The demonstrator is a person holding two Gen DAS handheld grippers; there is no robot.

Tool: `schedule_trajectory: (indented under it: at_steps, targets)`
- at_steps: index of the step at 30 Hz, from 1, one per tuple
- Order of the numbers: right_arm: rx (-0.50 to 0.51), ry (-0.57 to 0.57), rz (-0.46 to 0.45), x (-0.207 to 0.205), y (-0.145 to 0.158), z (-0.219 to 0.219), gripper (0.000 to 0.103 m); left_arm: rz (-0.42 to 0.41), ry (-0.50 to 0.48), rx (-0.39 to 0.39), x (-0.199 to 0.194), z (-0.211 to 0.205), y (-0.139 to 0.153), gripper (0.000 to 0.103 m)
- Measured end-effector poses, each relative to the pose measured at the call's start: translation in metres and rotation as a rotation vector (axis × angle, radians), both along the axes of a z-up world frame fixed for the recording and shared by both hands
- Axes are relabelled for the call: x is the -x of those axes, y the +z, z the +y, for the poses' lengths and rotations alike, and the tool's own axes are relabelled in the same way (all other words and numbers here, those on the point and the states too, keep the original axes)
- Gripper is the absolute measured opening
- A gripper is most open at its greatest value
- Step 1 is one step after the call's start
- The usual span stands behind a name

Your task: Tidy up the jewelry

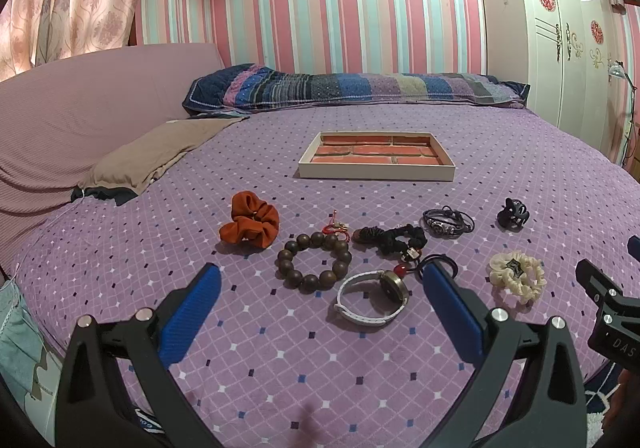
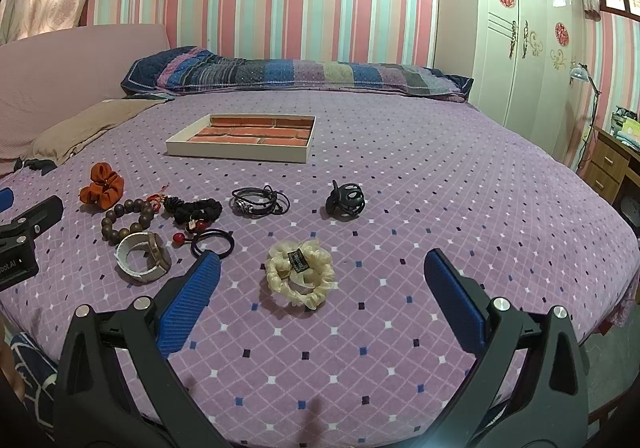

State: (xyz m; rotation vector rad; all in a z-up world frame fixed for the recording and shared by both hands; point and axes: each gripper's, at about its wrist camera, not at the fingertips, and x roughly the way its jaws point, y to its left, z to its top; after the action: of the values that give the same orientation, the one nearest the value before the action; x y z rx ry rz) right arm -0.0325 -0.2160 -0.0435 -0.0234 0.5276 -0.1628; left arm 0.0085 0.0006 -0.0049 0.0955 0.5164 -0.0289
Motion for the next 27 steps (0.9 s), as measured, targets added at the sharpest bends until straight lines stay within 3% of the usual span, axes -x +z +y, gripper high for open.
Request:
schedule_trajectory:
  at_steps: [27]
  targets:
    - [0.009, -0.006, -0.004, -0.001, 0.0026, -0.0012, 0.099, 0.003, -0.005, 0.003, -0.0032, -0.0009, -0.0023, 0.099]
